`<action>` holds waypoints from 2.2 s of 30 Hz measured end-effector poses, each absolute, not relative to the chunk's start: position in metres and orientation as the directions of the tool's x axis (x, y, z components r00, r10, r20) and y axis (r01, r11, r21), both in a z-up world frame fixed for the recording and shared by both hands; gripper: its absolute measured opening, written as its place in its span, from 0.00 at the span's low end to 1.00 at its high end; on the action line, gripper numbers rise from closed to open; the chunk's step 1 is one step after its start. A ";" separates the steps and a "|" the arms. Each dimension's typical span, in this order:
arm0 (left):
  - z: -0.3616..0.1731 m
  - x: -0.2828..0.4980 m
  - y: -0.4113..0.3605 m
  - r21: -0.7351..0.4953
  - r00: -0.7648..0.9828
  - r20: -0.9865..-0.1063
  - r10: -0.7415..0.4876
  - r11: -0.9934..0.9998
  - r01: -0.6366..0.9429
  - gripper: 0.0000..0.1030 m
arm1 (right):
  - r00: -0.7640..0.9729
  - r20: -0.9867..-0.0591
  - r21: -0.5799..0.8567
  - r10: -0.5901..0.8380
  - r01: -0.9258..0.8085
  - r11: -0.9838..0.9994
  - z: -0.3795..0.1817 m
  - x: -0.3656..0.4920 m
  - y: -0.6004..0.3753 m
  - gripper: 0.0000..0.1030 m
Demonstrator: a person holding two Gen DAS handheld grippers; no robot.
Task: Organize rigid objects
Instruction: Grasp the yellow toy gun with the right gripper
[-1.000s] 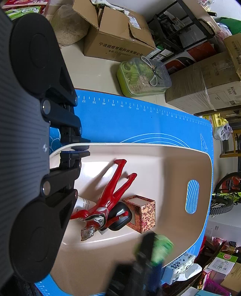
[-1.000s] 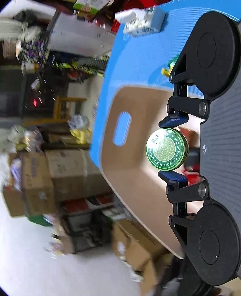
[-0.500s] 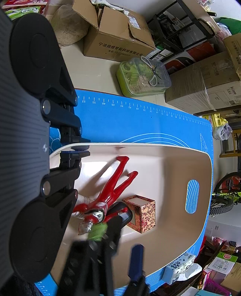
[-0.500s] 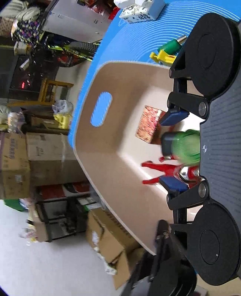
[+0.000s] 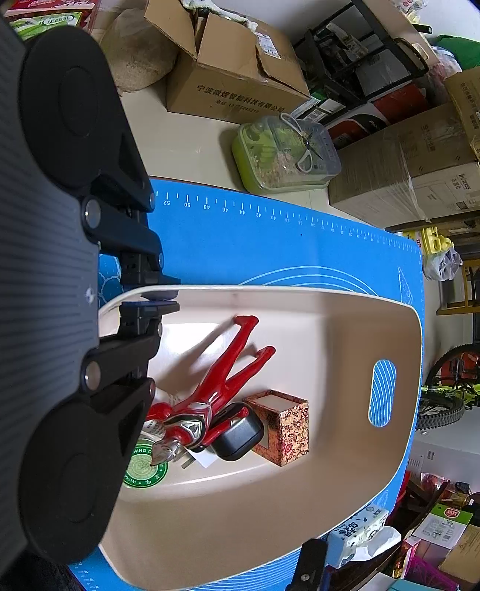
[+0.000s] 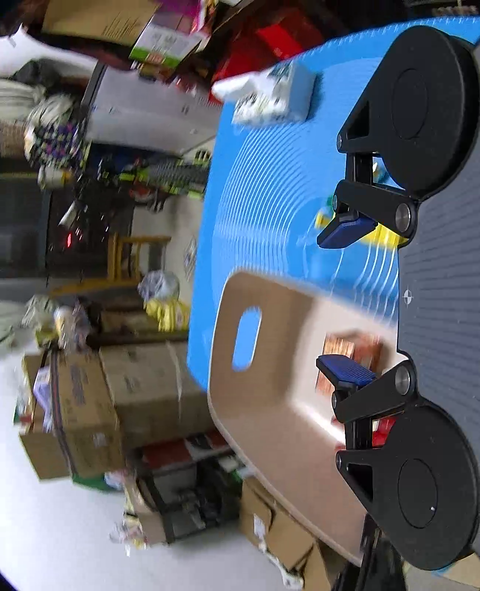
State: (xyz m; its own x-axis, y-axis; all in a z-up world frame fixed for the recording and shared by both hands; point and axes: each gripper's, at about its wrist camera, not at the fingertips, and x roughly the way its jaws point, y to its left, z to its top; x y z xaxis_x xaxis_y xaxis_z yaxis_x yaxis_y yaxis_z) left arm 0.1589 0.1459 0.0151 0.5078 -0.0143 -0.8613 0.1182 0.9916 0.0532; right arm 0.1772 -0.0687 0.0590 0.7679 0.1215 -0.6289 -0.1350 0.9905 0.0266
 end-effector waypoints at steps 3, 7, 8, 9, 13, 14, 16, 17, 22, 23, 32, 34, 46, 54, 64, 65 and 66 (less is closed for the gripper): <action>0.014 0.159 0.146 0.053 0.508 -0.861 -0.015 0.991 0.119 0.07 | 0.766 -0.639 0.002 0.072 -0.092 0.996 0.051 0.184 -0.086 0.69; 0.014 0.159 0.146 0.054 0.508 -0.861 -0.015 0.991 0.120 0.07 | 0.751 -0.660 -0.014 0.021 -0.040 0.999 0.038 0.193 -0.109 0.69; 0.014 0.159 0.146 0.053 0.508 -0.861 -0.015 0.991 0.120 0.07 | 0.747 -0.664 -0.015 0.013 -0.031 0.999 0.035 0.192 -0.116 0.69; 0.014 0.159 0.146 0.053 0.508 -0.861 -0.015 0.991 0.120 0.07 | 0.743 -0.670 -0.013 0.006 -0.021 1.000 0.031 0.194 -0.122 0.69; 0.013 0.158 0.147 0.051 0.509 -0.860 -0.017 0.992 0.120 0.07 | 0.719 -0.695 0.010 0.004 0.004 1.000 0.014 0.203 -0.138 0.69; 0.013 0.157 0.146 0.052 0.510 -0.860 -0.017 0.991 0.120 0.07 | 0.713 -0.701 0.015 0.006 0.006 1.000 0.010 0.205 -0.141 0.69; 0.013 0.157 0.145 0.053 0.511 -0.860 -0.016 0.991 0.120 0.07 | 0.701 -0.713 0.030 0.018 0.004 1.000 0.002 0.209 -0.145 0.69; 0.013 0.157 0.145 0.053 0.511 -0.860 -0.016 0.991 0.120 0.07 | 0.695 -0.718 0.035 0.024 0.001 0.999 -0.001 0.211 -0.145 0.69; 0.013 0.157 0.145 0.054 0.510 -0.860 -0.016 0.991 0.121 0.07 | 0.686 -0.724 0.071 0.074 -0.033 0.997 -0.009 0.217 -0.139 0.69; 0.013 0.157 0.145 0.054 0.510 -0.860 -0.016 0.991 0.121 0.07 | 0.686 -0.723 0.077 0.085 -0.042 0.996 -0.010 0.218 -0.137 0.69; 0.013 0.157 0.145 0.053 0.510 -0.860 -0.015 0.991 0.120 0.07 | 0.642 -0.761 0.066 0.097 -0.073 0.995 -0.034 0.242 -0.119 0.65; 0.013 0.157 0.145 0.053 0.510 -0.860 -0.015 0.991 0.120 0.07 | 0.634 -0.767 0.078 0.097 -0.059 0.995 -0.040 0.247 -0.120 0.60; 0.013 0.157 0.146 0.059 0.508 -0.861 -0.013 0.990 0.124 0.08 | 0.595 -0.799 0.085 0.086 -0.030 0.996 -0.048 0.255 -0.121 0.33; 0.014 0.157 0.148 0.058 0.509 -0.861 -0.012 0.991 0.121 0.08 | 0.626 -0.771 0.141 0.120 -0.016 0.990 -0.022 0.236 -0.134 0.33; 0.014 0.157 0.148 0.060 0.508 -0.861 -0.010 0.991 0.121 0.08 | 0.758 -0.629 0.227 0.171 -0.031 0.973 0.037 0.206 -0.138 0.33; 0.014 0.157 0.148 0.061 0.509 -0.861 -0.009 0.991 0.122 0.08 | 0.772 -0.610 0.229 0.178 -0.043 0.973 0.044 0.203 -0.136 0.33; 0.014 0.157 0.148 0.061 0.509 -0.861 -0.009 0.991 0.122 0.08 | 0.787 -0.589 0.226 0.185 -0.060 0.972 0.051 0.200 -0.131 0.33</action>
State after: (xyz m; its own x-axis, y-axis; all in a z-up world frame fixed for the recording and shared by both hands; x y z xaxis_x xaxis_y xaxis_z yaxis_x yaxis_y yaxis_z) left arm 0.1567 0.1481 0.0143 0.5086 -0.0093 -0.8609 0.1216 0.9907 0.0612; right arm 0.1998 -0.1310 0.0505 0.7869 0.1855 -0.5886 -0.0600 0.9722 0.2262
